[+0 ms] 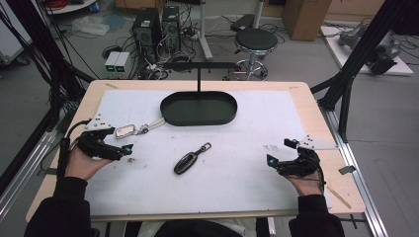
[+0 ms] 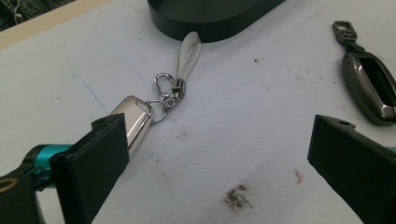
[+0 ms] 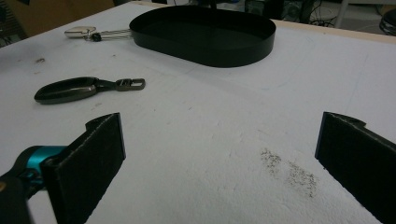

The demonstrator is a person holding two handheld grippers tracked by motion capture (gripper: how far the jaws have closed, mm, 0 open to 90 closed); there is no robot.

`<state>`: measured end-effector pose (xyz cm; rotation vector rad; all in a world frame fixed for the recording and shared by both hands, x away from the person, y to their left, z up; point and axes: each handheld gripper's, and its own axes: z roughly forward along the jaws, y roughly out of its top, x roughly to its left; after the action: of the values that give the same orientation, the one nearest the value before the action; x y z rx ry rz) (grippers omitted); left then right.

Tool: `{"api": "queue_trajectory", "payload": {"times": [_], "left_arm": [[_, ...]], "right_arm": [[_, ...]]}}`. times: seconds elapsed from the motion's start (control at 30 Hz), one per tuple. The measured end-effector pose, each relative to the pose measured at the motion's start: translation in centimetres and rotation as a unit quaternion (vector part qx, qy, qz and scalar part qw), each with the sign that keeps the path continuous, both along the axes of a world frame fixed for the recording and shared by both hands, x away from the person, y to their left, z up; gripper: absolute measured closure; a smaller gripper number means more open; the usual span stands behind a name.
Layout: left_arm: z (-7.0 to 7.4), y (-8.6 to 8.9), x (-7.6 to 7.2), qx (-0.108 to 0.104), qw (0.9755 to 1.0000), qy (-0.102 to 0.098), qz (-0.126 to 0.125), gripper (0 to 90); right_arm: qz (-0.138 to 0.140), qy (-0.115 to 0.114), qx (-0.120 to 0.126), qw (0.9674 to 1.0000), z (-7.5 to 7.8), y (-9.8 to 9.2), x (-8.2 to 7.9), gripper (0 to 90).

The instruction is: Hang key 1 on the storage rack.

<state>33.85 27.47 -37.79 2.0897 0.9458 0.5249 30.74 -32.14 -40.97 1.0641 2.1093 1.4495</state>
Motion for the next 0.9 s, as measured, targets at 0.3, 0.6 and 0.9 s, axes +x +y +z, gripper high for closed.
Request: {"api": "queue_trajectory", "payload": {"times": [0.3,0.6,0.9], "left_arm": [[0.0,-0.7,2.0,0.010,0.9997,0.021,-0.013,7.5],[-0.9,-0.9,4.1,0.010,0.9993,0.037,-0.002,7.5],[-0.6,-2.2,6.4,0.023,0.9979,0.056,-0.023,7.7]], "right_arm": [[0.003,-0.002,-0.006,1.0000,0.0,0.3,0.0,0.8],[0.002,-0.001,-0.008,1.0000,-0.1,0.3,0.0,0.8],[-0.003,-0.004,-0.014,0.9999,-0.2,0.0,0.1,0.8]]}}
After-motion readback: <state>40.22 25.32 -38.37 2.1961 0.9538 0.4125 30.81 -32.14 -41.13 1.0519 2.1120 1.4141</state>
